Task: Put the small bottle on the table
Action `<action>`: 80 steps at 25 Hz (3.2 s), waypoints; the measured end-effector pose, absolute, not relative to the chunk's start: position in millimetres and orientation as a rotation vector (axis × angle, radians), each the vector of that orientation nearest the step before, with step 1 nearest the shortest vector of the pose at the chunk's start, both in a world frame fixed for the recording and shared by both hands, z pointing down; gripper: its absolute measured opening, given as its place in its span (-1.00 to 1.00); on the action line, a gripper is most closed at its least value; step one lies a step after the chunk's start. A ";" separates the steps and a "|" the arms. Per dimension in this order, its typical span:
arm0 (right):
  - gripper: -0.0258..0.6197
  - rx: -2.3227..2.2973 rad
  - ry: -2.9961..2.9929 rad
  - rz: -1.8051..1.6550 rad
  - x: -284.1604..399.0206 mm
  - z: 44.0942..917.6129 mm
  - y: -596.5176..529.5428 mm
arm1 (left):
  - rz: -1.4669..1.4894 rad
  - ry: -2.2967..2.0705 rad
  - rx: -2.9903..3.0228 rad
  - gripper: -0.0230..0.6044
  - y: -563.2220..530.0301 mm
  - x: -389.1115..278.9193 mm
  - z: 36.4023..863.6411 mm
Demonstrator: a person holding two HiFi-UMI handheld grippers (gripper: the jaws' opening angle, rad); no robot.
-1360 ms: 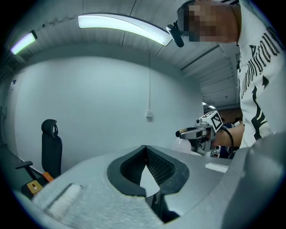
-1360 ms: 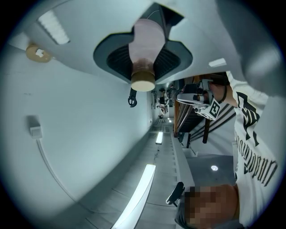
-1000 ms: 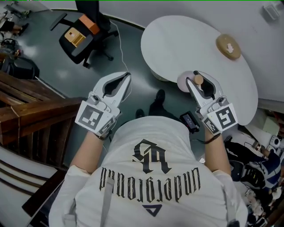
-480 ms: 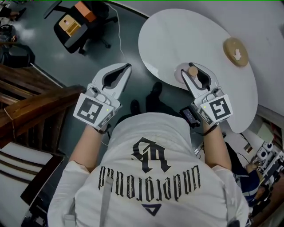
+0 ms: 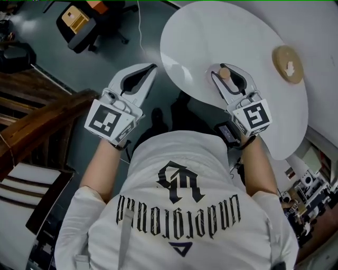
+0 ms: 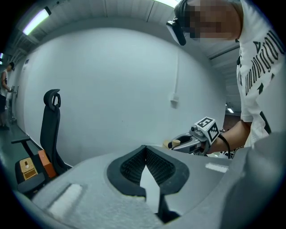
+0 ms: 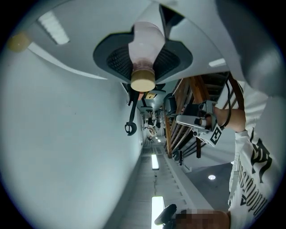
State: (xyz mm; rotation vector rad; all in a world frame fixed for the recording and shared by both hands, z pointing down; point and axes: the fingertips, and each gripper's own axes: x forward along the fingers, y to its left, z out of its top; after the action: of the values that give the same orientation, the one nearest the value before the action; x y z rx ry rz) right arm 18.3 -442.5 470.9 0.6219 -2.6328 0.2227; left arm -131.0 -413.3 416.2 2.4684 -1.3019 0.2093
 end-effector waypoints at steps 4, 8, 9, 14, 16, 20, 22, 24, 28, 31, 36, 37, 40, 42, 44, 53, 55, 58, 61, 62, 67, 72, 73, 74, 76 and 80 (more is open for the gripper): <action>-0.50 0.597 -2.602 0.249 17.3 499.3 -458.0 | 0.244 -1.278 2.446 -0.91 -432.1 -127.8 441.6; -0.50 0.583 -2.573 0.266 19.3 527.0 -470.2 | 0.271 -1.253 2.426 -0.91 -449.3 -123.3 466.6; -0.50 0.580 -2.566 0.268 19.7 533.5 -472.8 | 0.279 -1.248 2.427 -0.91 -452.7 -121.9 472.5; -0.50 0.567 -2.538 0.298 19.6 565.4 -482.6 | 0.315 -1.221 2.429 -0.91 -465.2 -115.7 499.0; -0.50 0.554 -2.527 0.313 18.3 577.4 -482.3 | 0.325 -1.210 2.424 -0.91 -467.3 -113.3 506.3; -0.50 0.534 -2.509 0.315 16.5 600.5 -486.7 | 0.340 -1.198 2.422 -0.91 -474.1 -107.6 520.9; -0.50 0.526 -2.502 0.309 15.6 611.5 -489.6 | 0.347 -1.195 2.420 -0.91 -477.5 -105.0 527.7; -0.50 0.515 -2.494 0.305 13.9 621.2 -490.2 | 0.355 -1.191 2.417 -0.91 -479.1 -102.9 534.0; -0.50 0.484 -2.485 0.305 9.0 634.9 -490.4 | 0.361 -1.185 2.408 -0.91 -483.0 -100.2 545.1; -0.50 0.472 -2.486 0.300 8.2 641.0 -490.8 | 0.364 -1.186 2.402 -0.91 -483.2 -98.5 548.7; -0.50 0.455 -2.488 0.284 11.3 646.4 -489.8 | 0.366 -1.191 2.390 -0.91 -479.3 -95.5 552.4; -0.50 0.451 -2.489 0.284 11.6 648.1 -489.2 | 0.368 -1.193 2.386 -0.91 -478.3 -94.9 553.6; -0.50 0.449 -2.487 0.283 13.7 652.5 -488.2 | 0.369 -1.198 2.379 -0.91 -476.4 -92.9 555.7; -0.50 0.449 -2.485 0.277 14.4 654.3 -487.9 | 0.369 -1.199 2.376 -0.91 -475.6 -92.5 556.0; -0.49 0.448 -2.484 0.274 13.6 656.2 -486.7 | 0.371 -1.201 2.374 -0.91 -474.2 -93.5 556.3; -0.49 0.464 -2.462 0.254 17.0 666.2 -479.0 | 0.376 -1.185 2.380 -0.91 -467.0 -90.2 558.0; -0.49 0.463 -2.462 0.231 17.8 666.3 -477.9 | 0.376 -1.184 2.383 -0.91 -465.7 -89.7 556.6; -0.49 0.464 -2.453 0.202 17.3 667.1 -477.0 | 0.374 -1.186 2.383 -0.91 -464.0 -90.4 554.7; -0.49 0.473 -2.445 0.202 17.6 667.8 -477.0 | 0.371 -1.187 2.386 -0.91 -461.6 -90.9 552.1; -0.49 0.477 -2.443 0.203 18.2 667.9 -477.4 | 0.371 -1.186 2.388 -0.91 -460.9 -90.8 551.2; -0.49 0.499 -2.421 0.214 21.0 669.2 -477.0 | 0.368 -1.189 2.393 -0.91 -453.8 -95.4 546.0; -0.46 0.535 -2.422 0.198 22.0 657.2 -476.4 | 0.372 -1.193 2.399 -0.91 -442.0 -105.3 541.1; -0.46 0.547 -2.425 0.198 21.9 653.7 -476.0 | 0.371 -1.194 2.400 -0.91 -439.2 -107.6 539.4; -0.45 0.559 -2.427 0.196 21.6 650.4 -475.2 | 0.369 -1.195 2.401 -0.91 -436.1 -109.9 537.8; -0.45 0.582 -2.428 0.186 21.0 643.7 -473.1 | 0.366 -1.195 2.407 -0.91 -429.9 -114.3 534.8; -0.45 0.635 -2.437 0.157 21.8 625.6 -469.2 | 0.362 -1.193 2.435 -0.91 -421.1 -119.6 524.8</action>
State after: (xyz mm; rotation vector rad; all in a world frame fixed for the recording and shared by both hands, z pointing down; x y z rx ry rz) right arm 21.8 -469.2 625.6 0.6346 -2.4374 0.1573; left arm -119.6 -421.1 524.8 2.4350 -1.1933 0.3624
